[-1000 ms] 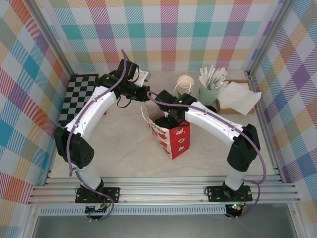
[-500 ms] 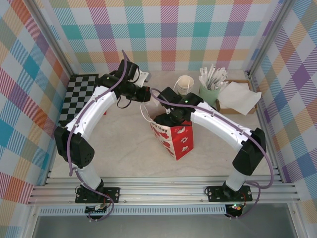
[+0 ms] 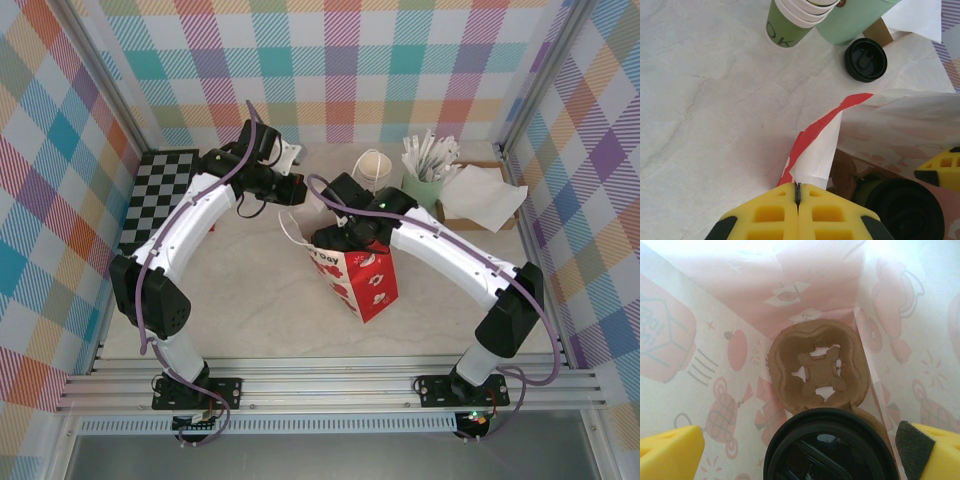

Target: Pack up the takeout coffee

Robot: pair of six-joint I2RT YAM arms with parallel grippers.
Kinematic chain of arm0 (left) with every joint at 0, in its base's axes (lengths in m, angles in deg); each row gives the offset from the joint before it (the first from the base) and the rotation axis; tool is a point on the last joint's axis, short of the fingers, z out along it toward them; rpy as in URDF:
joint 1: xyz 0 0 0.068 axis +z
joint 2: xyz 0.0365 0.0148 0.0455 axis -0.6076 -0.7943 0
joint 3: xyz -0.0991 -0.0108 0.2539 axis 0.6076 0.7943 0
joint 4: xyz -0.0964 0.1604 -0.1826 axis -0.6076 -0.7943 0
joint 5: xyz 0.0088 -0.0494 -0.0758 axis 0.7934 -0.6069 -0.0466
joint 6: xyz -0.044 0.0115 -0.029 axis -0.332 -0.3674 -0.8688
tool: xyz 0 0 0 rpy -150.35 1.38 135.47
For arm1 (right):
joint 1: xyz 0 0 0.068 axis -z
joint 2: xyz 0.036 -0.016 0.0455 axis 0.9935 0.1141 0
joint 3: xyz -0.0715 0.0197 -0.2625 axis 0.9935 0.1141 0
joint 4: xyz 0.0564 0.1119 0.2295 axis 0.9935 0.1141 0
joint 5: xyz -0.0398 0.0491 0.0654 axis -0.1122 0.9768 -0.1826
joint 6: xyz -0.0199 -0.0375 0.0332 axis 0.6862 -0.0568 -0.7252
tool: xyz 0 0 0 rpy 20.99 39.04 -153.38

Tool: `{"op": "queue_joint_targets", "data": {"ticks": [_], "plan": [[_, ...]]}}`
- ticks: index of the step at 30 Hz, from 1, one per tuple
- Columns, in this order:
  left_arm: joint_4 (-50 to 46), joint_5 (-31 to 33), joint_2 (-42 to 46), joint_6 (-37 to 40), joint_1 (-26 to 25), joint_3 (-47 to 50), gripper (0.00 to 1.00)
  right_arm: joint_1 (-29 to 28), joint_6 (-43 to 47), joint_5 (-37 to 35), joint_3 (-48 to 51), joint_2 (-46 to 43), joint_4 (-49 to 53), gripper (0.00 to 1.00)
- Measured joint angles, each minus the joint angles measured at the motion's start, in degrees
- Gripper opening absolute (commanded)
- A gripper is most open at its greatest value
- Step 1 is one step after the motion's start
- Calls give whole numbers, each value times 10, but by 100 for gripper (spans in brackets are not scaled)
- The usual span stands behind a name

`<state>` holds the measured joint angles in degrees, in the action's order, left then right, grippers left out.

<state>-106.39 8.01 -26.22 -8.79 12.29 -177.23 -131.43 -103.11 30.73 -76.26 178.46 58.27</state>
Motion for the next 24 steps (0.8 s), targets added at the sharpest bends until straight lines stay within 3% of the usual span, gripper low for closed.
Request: {"op": "queue_joint_targets", "data": {"ticks": [9,24], "plan": [[10,-14,0,4,-22,0,0,0,2,2,4,33,-9,100],[8,14,0,4,-24,-1,0,0,0,2,9,34,-4,100]]}}
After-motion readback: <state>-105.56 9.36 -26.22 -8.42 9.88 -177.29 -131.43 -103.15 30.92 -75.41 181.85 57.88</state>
